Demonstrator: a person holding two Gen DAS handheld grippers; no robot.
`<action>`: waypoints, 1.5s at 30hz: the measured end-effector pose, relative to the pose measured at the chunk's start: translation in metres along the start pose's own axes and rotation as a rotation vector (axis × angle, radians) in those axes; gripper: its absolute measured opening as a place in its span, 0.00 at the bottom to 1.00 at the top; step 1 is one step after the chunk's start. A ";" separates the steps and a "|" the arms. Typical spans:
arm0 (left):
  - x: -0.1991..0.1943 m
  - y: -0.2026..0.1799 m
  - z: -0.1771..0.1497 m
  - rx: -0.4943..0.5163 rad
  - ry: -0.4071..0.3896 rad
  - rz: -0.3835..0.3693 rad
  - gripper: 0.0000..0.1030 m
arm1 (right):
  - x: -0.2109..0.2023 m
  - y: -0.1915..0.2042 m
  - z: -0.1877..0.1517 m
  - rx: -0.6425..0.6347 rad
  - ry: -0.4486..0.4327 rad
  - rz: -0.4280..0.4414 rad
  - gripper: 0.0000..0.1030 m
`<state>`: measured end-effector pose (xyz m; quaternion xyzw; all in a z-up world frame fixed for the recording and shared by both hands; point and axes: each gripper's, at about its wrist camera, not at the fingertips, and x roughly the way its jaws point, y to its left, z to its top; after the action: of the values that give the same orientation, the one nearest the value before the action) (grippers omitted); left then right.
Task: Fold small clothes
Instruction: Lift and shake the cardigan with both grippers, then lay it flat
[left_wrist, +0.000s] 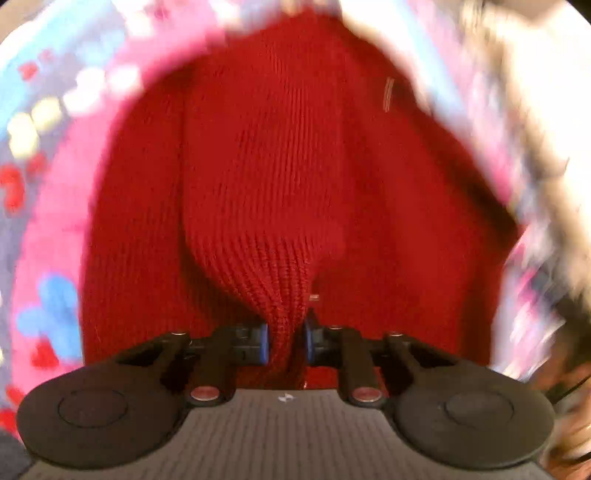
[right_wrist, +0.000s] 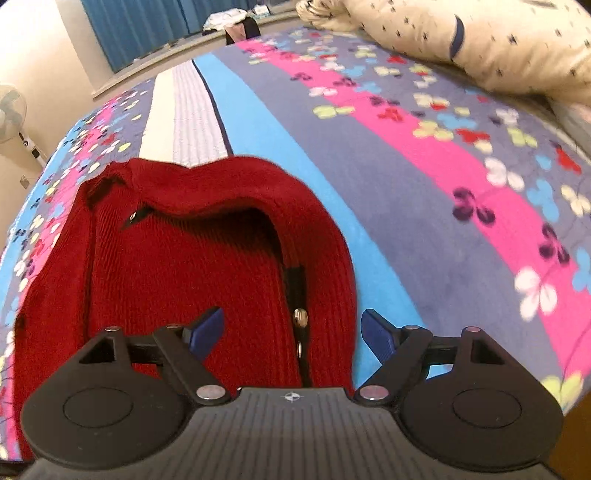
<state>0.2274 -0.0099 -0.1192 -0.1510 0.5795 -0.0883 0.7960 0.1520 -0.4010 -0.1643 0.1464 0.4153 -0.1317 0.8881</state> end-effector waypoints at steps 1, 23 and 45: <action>-0.024 0.012 0.023 -0.033 -0.100 0.001 0.19 | 0.005 0.002 0.006 -0.018 -0.014 -0.022 0.80; -0.071 0.180 0.076 -0.309 -0.392 0.439 0.94 | 0.080 -0.044 0.238 0.111 -0.196 -0.458 0.76; 0.001 0.072 -0.183 0.364 -0.146 0.317 1.00 | -0.099 0.046 -0.135 -0.235 0.030 0.152 0.81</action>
<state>0.0514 0.0321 -0.1960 0.0817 0.5113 -0.0543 0.8538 0.0127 -0.2973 -0.1633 0.0746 0.4286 -0.0123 0.9003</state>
